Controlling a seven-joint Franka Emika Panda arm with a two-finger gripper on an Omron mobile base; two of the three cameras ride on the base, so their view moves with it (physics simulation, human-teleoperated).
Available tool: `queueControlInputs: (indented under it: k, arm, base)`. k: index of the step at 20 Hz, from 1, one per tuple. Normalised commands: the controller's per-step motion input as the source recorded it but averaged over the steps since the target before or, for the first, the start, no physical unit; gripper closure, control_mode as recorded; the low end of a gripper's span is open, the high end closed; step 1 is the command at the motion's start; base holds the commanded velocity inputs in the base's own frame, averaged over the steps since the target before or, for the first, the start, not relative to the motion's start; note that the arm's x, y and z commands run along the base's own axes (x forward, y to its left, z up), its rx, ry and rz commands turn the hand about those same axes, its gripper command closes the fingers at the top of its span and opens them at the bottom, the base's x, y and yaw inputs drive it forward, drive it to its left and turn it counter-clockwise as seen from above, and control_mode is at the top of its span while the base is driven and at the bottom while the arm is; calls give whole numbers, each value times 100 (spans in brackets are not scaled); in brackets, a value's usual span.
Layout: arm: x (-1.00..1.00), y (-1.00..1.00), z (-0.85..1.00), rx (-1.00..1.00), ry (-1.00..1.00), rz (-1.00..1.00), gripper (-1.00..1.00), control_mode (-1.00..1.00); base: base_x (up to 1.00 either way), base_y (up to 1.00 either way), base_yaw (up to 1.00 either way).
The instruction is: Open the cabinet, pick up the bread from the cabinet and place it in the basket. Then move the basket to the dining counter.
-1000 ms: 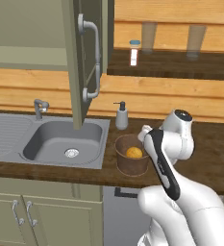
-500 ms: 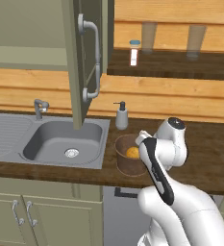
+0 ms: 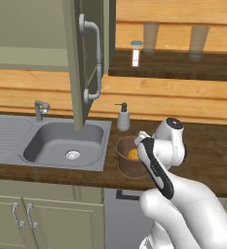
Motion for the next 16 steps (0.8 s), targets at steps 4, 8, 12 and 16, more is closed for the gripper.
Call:
queueControlInputs:
  k: [4,8,12,16]
  arm:
    - [15,10,-36,0,1,0,-100,-100]
    - [9,13,-38,0,0,0,100,-100]
    - [8,22,-53,0,4,0,100,-100]
    - [15,26,-70,0,20,0,100,-100]
  base:
    - [0,0,0]
    - [0,0,0]
    - [0,0,0]
    - [0,0,0]
